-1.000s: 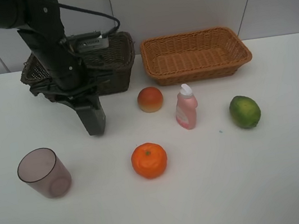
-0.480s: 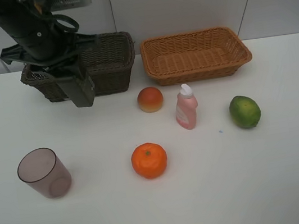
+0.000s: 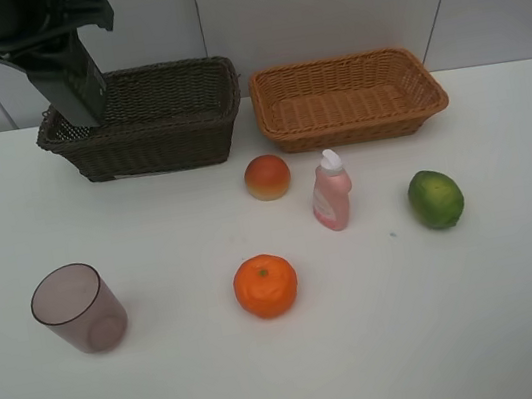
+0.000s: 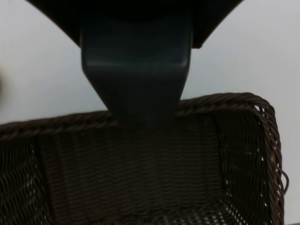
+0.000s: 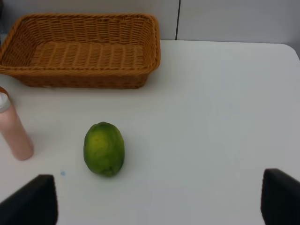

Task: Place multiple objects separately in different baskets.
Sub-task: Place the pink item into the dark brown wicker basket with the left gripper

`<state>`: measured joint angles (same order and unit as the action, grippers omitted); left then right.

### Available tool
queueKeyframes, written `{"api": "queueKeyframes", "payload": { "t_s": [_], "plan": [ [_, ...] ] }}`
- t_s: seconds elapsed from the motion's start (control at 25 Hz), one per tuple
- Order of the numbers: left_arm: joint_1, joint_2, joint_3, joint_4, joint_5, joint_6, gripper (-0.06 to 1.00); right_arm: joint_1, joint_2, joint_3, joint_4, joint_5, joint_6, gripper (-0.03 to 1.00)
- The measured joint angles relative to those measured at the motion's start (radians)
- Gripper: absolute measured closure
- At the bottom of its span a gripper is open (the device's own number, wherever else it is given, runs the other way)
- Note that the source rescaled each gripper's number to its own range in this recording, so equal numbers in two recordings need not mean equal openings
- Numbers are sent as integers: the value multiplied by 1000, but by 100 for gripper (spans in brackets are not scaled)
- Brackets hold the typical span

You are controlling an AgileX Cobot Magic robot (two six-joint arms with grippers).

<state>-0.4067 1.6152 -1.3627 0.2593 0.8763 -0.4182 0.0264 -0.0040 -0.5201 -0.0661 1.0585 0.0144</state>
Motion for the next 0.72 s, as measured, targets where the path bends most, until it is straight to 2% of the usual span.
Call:
{"api": "queueKeyframes", "payload": {
  "t_s": [0.36,0.72],
  "plan": [
    [150,90,-43,1,-119,-15,49,0,0,0,0,0,0,11],
    [169,302,-148,-7,-224,-15,49,0,0,0,0,0,0,11]
  ]
}}
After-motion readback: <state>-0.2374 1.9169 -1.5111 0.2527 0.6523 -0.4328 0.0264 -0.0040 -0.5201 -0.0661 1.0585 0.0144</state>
